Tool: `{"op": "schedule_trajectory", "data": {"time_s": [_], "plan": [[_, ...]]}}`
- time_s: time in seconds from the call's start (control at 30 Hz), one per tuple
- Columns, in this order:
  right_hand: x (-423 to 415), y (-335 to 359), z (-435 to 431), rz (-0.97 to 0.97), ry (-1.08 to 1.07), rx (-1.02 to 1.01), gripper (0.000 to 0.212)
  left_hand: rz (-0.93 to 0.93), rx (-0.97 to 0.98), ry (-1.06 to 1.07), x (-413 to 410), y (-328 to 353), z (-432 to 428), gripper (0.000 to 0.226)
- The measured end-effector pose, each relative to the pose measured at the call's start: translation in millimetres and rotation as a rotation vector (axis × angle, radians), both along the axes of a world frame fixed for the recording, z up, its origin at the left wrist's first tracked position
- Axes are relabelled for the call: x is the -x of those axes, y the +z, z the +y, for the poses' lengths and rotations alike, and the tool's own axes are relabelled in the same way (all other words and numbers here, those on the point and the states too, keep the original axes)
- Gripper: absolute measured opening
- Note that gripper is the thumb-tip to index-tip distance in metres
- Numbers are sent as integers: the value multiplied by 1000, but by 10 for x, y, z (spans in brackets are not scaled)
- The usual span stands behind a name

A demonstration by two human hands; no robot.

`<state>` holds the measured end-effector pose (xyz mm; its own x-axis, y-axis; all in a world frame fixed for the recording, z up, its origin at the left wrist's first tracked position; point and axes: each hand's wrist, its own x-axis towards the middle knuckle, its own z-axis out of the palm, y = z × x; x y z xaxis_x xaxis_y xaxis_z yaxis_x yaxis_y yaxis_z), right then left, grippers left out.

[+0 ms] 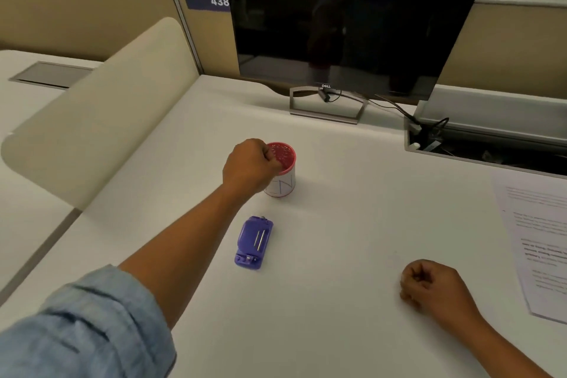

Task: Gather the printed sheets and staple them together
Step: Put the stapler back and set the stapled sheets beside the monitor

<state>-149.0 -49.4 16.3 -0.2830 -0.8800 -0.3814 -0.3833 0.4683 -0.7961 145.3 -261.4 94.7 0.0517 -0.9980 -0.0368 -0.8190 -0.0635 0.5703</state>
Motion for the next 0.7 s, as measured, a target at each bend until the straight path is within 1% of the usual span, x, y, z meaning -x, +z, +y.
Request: {"op": "schedule_trajectory", "data": {"time_s": [0.1,0.17,0.3,0.37,0.4,0.5,0.57,0.7], "plan": [[-16,34,-49,-30,7,27,19,-6,-29,-16,-21,-31,-134,6],[-62,84,-132,-39,27,61,21,15,-14,-20,-52,-55,-149,17],[-220,241,-438,-37,83,142,22,139,70,-51,-136,-94,-73,35],[-336,336,-643,-30,121,194,21,183,85,-53,-173,-120,-38,38],[-403,386,-752,-23,145,221,20,193,90,-49,-189,-134,-28,37],[-634,531,-1084,1,227,296,19,143,104,-25,-225,-181,-30,23],[-798,617,-1293,25,272,342,18,123,109,-20,-226,-205,-38,19],[-1077,756,-1662,120,348,410,16,44,118,-56,-173,-221,-69,24]]}}
